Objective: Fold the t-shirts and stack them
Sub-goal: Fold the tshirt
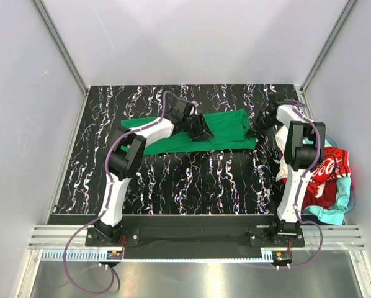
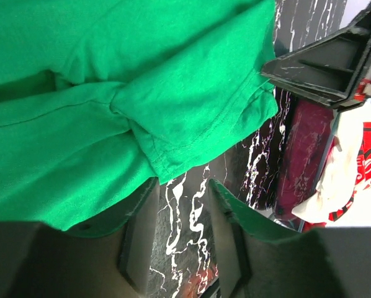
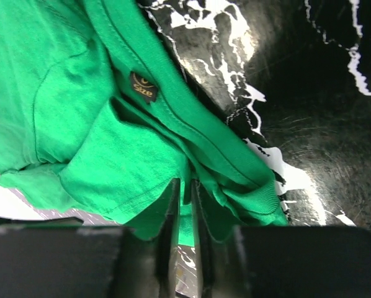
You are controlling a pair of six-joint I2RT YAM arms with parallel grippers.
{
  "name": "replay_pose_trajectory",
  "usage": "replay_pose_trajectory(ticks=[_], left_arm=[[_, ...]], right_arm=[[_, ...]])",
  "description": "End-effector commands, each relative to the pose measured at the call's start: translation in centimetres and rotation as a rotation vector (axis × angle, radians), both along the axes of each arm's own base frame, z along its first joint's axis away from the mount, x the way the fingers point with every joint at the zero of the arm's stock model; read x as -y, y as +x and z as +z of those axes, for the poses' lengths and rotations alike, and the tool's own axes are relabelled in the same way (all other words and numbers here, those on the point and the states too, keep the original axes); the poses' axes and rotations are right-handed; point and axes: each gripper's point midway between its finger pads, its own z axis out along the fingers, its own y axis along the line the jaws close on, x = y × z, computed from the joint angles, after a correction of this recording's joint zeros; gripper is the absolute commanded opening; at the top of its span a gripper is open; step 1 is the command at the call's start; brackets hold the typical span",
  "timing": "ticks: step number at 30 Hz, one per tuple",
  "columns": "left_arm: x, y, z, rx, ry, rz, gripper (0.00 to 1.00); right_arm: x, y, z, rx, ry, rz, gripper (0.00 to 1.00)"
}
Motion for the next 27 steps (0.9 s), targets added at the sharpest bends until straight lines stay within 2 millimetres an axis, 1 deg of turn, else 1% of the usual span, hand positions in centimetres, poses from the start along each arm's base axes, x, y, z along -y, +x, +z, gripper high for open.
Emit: replay_pose_trajectory(ticks=[1,2,4,5,7,9,10,12,16,20,22,23,24,26,27], left_arm=[[0.8,-0.1,0.2,-0.007,-0.024,-0.033,0.44],[0.9,0.0,0.0,-0.012,-0.026,-0.034,0.44],[1.0,0.0,-0.3,-0.026,-0.028,-0.033,0.45],[1.2,0.0,-0.4,-0.031,-0.032,-0.035,0.45],[1.4,-0.1,-0.5,-0.036,-0.033,-0.039,0.45],[1.6,0.0,-0.8,-0.046,-0.032,-0.033,0.44],[1.7,-0.1,-1.3,-0.055,-0.026,-0.033,0.44],[2.1,0.2,-1.2,-0.056,-0.037,-0.026,0.44],[2.7,0.4,-1.7,-0.066,-0.058,-0.019,0.4],[3.2,0.8,-1.2,-0.047,-0.07,-0.017,0.38],[3.4,1.2,-1.3,-0.05,-0.076,-0.011,0.37],[3.4,1.3,-1.1,-0.045,-0.082,-0.01,0.32],[3.6,1.4,-1.0,-0.043,-0.085,-0.01,0.29],[3.7,1.7,-0.1,-0.018,-0.105,-0.007,0.26],[3.7,1.8,0.4,-0.003,-0.113,-0.007,0.26]], right_arm=[[-0.2,1.7,1.8,0.07,0.006,0.014,0.16],[-0.2,1.9,2.0,0.075,0.007,0.014,0.11],[-0.3,1.8,2.2,0.075,0.008,0.016,0.07],[-0.3,1.9,2.6,0.083,0.012,0.016,0.02],[-0.4,2.0,3.0,0.09,0.016,0.017,0.01],[-0.5,2.1,3.2,0.095,0.017,0.016,0.0],[-0.4,2.3,3.4,0.102,0.016,0.015,0.0],[-0.4,2.2,3.4,0.096,0.016,0.017,0.0],[-0.5,2.3,3.5,0.097,0.022,0.018,0.0],[-0.6,2.3,3.5,0.099,0.028,0.019,0.0],[-0.6,2.4,3.7,0.1,0.029,0.016,0.0],[-0.6,2.4,3.8,0.103,0.032,0.016,0.0],[-0.7,2.5,3.8,0.104,0.034,0.015,0.0],[-0.8,2.6,4.2,0.115,0.046,0.018,0.0],[-0.9,2.8,4.6,0.126,0.052,0.019,0.0]])
